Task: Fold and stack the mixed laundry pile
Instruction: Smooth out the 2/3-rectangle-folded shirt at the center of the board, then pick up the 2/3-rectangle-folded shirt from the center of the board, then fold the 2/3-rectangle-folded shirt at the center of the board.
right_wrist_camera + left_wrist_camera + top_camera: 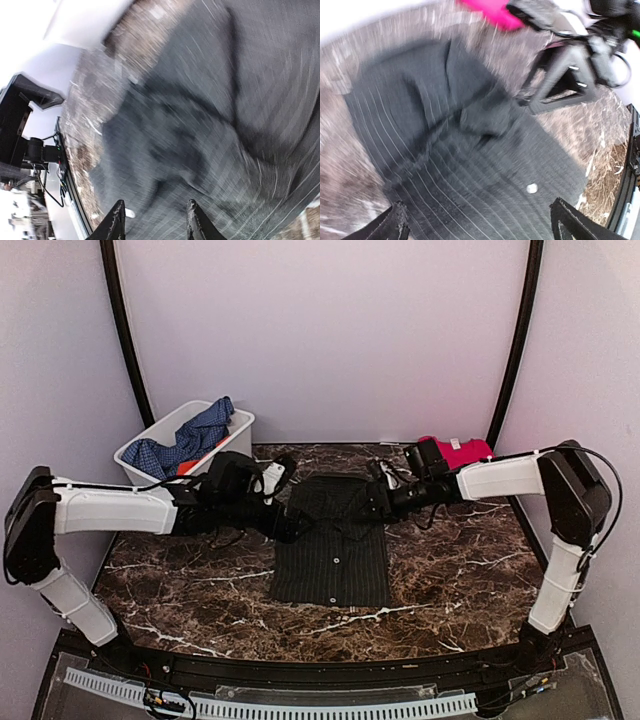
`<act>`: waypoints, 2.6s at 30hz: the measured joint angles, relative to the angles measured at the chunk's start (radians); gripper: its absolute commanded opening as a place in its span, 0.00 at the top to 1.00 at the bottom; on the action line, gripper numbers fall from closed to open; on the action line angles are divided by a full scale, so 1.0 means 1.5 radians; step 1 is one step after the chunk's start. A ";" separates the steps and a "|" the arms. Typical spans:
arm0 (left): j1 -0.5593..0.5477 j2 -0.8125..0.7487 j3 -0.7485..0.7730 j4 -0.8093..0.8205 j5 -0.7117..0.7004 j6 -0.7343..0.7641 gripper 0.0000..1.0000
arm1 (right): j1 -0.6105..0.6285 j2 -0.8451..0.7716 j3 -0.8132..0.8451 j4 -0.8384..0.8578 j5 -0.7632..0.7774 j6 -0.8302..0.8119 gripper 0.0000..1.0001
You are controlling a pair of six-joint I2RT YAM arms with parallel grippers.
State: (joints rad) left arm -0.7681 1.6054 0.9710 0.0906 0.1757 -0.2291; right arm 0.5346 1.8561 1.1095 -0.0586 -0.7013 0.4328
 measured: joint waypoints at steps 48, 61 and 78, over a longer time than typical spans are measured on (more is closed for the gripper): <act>-0.409 0.157 -0.093 0.130 -0.584 0.603 1.00 | 0.106 0.218 0.206 -0.088 -0.006 -0.201 0.71; -0.412 -0.018 0.110 -0.315 -0.290 0.436 1.00 | 0.140 0.074 0.139 -0.210 -0.026 -0.220 0.55; -0.339 0.037 0.319 -0.565 -0.051 0.401 1.00 | 0.015 0.240 0.314 -0.263 0.077 -0.266 0.62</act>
State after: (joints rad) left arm -1.2762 1.6608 1.4494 -0.7570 0.0998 0.3729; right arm 0.5571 2.2154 1.5803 -0.4526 -0.5854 0.0341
